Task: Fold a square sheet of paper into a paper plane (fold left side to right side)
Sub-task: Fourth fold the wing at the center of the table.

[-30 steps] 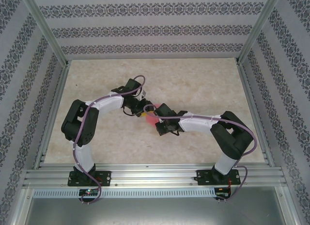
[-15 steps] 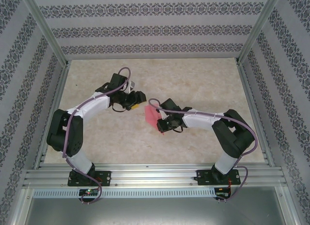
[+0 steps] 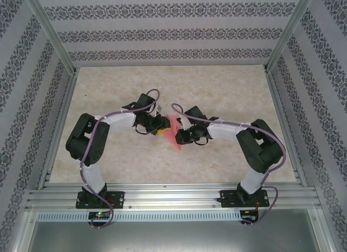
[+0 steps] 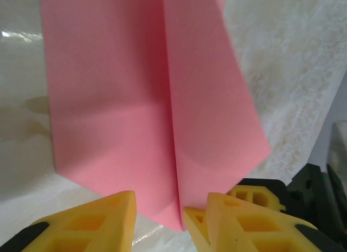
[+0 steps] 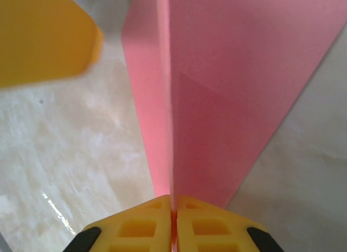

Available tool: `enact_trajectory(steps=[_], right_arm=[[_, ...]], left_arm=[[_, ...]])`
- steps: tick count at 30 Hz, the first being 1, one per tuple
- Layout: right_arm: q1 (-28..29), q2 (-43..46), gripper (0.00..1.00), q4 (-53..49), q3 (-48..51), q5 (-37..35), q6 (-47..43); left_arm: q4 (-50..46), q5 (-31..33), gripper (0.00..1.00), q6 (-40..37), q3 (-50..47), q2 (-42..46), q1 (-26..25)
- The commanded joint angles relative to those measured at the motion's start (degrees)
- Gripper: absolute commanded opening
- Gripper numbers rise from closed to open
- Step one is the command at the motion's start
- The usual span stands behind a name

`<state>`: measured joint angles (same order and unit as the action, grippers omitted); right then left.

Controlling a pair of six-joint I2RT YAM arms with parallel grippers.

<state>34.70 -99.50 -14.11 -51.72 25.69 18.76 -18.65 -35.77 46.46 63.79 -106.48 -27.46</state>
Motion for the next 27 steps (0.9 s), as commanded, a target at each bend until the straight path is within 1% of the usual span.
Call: enact_trajectory(steps=[1,7,14,27], right_arm=[[-1.11,-1.10,0.11,3.71,0.71,3.61,0.94],[-2.35,-2.39,0.11,5.45,1.45,5.74,1.53],[-3.13,-3.50,0.11,6.17,1.76,6.38,1.61],[-3.76,-5.53,0.11,6.84,1.05,7.82,1.96]], left_arm=[[3.16,-1.31,0.40,1.65,2.16,-2.02,-1.55],[4.42,-0.73,0.41,3.20,2.81,-4.09,-2.51],[4.19,0.10,0.44,3.64,3.87,-5.79,-2.78],[0.64,2.59,0.45,2.80,5.38,-8.68,-3.12]])
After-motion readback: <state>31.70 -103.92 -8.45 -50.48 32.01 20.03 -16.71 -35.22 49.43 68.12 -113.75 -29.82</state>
